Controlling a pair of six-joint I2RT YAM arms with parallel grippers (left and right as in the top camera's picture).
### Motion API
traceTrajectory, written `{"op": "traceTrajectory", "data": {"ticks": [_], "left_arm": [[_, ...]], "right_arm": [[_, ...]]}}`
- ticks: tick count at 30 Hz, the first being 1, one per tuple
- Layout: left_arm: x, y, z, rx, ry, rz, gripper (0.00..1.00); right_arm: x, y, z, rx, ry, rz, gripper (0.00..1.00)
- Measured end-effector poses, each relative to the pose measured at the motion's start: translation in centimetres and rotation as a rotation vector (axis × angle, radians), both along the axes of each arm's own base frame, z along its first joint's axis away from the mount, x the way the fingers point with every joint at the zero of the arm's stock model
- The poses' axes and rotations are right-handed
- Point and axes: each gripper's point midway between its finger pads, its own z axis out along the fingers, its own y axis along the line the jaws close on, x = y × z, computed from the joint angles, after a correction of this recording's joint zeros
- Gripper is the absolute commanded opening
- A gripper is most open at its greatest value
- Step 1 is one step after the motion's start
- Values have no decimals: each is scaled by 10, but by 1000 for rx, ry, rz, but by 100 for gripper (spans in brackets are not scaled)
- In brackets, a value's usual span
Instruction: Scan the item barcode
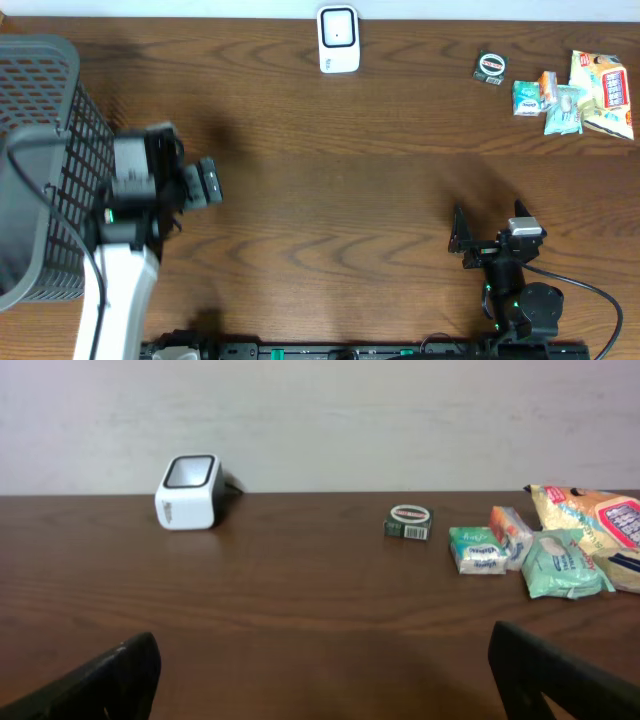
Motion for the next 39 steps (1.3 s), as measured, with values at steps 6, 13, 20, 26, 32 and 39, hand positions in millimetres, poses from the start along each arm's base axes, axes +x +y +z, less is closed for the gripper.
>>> {"op": "traceTrajectory", "data": {"ticks": [6, 13, 20, 26, 32, 39], "left_arm": [[-11, -12, -5, -31, -208, -65, 97], [-20, -33, 6, -42, -478, -208, 98], [-44, -39, -2, -29, -615, -255, 98], [-50, -40, -6, -13, -695, -261, 98], [-48, -40, -9, 1, -780, -264, 98], [-48, -40, -3, 17, -881, -266, 98]], "right_arm": [[0, 0, 0, 0, 0, -1, 99], [0, 0, 0, 0, 1, -2, 99], [0, 0, 0, 0, 2, -3, 99], [0, -1, 0, 0, 1, -3, 99], [0, -1, 0, 0, 0, -3, 99], [0, -1, 0, 0, 1, -3, 99]]}}
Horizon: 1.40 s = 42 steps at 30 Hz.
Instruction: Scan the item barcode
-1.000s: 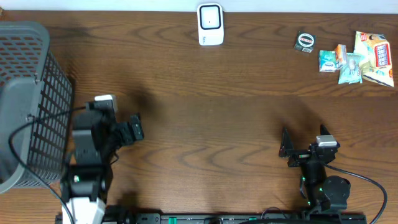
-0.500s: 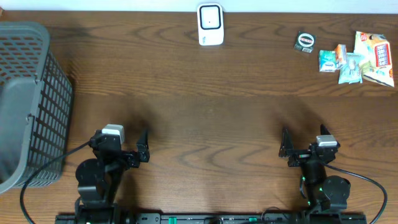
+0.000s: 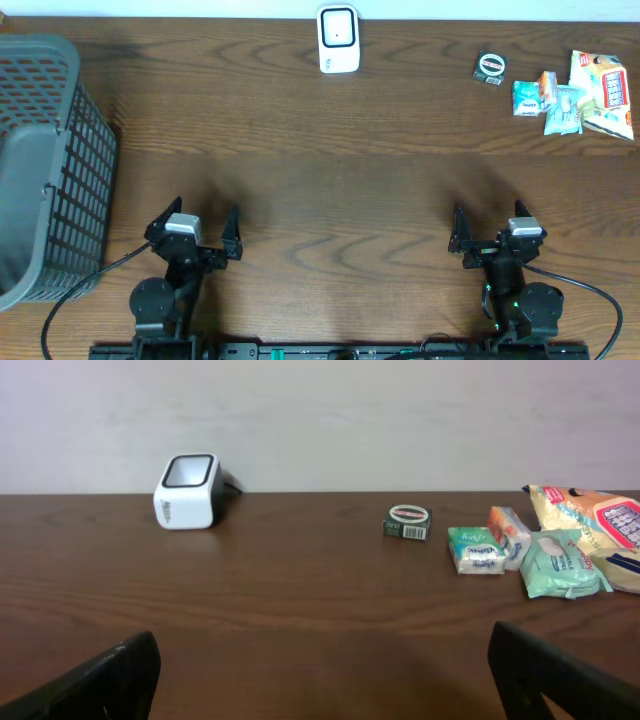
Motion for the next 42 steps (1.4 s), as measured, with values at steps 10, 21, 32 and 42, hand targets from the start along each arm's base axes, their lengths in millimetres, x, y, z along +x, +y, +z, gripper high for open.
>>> {"op": "traceTrajectory", "data": {"ticks": [10, 21, 32, 42], "left_arm": [[-1, 0, 1, 1, -40, 0, 98], [-2, 1, -6, -2, -6, 5, 98], [-2, 2, -6, -2, -2, 14, 97], [0, 19, -9, -13, 15, 115, 98]], "right_arm": [[0, 0, 0, 0, 0, 0, 99], [0, 0, 0, 0, 0, 0, 99], [0, 0, 0, 0, 0, 0, 99], [0, 0, 0, 0, 0, 0, 99]]}}
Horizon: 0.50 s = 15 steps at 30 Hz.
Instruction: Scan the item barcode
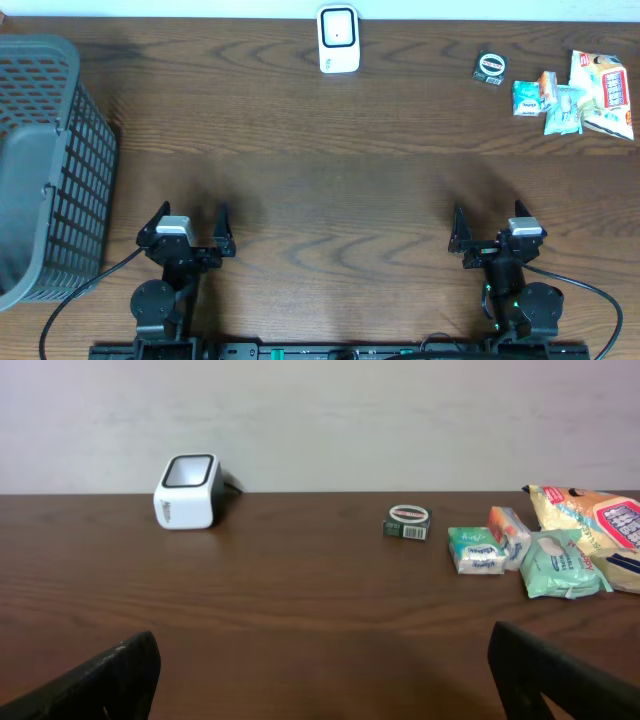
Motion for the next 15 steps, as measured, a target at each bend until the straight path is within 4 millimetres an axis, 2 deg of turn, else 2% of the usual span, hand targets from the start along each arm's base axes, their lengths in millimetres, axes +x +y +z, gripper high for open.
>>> {"op": "traceTrajectory", "data": {"ticks": [15], "left_arm": [[0, 0, 0, 28, -2, -3, 98]], "right_arm": [[0, 0, 0, 0, 0, 0, 99]]}}
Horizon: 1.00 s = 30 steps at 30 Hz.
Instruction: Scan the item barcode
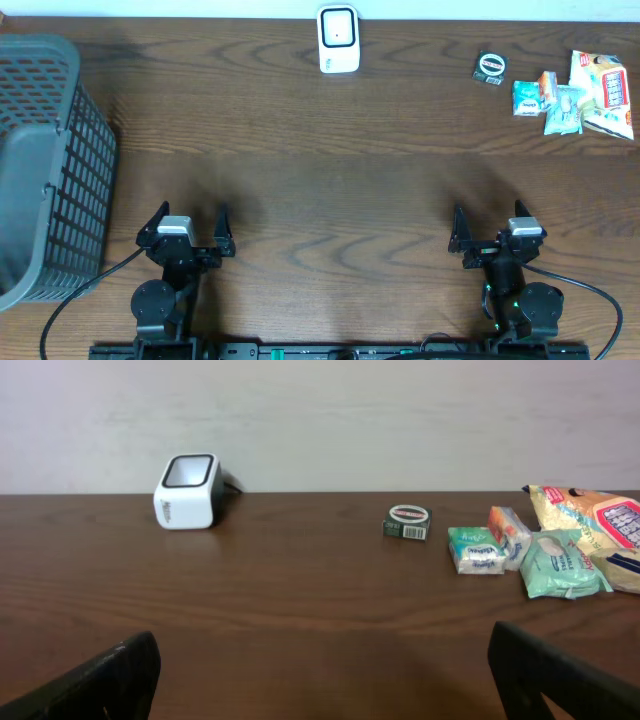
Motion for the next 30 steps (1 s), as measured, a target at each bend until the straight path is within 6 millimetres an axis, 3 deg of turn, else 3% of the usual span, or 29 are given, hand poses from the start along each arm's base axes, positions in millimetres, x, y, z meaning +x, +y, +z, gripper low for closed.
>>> {"op": "traceTrajectory", "data": {"ticks": [30], "left_arm": [[0, 0, 0, 19, -3, -3, 98]], "right_arm": [[0, 0, 0, 0, 0, 0, 99]]}}
